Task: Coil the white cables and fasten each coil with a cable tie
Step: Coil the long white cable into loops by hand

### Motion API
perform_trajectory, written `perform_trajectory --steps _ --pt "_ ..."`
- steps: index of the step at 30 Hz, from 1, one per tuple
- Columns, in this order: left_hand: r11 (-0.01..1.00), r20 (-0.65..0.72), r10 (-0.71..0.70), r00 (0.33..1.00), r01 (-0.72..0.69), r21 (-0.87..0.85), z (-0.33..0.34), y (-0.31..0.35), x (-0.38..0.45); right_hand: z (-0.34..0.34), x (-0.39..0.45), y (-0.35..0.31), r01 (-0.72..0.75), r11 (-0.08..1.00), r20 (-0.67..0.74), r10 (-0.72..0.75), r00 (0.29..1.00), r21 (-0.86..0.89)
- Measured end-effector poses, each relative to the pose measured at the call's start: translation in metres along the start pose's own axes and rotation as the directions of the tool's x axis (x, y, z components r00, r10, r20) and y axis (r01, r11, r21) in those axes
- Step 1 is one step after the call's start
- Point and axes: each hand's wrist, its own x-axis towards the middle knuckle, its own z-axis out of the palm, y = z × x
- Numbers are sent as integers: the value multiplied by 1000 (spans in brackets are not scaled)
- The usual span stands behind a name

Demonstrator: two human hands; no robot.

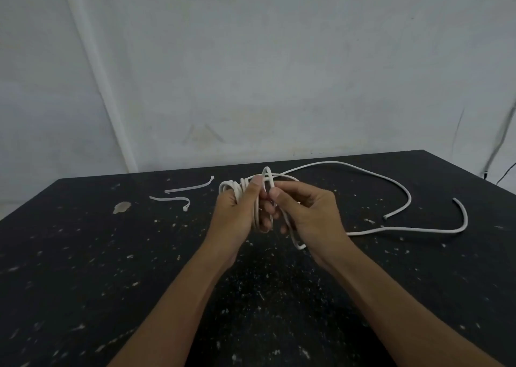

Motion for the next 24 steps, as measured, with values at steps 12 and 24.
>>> perform_trajectory --steps 12,24 --pt "967 -87 -177 980 157 -203 -10 -1 5 11 -2 25 196 964 5 -199 980 -179" --pt "930 3 -286 958 278 -239 -13 -3 5 3 1 41 460 745 152 -447 882 -483"
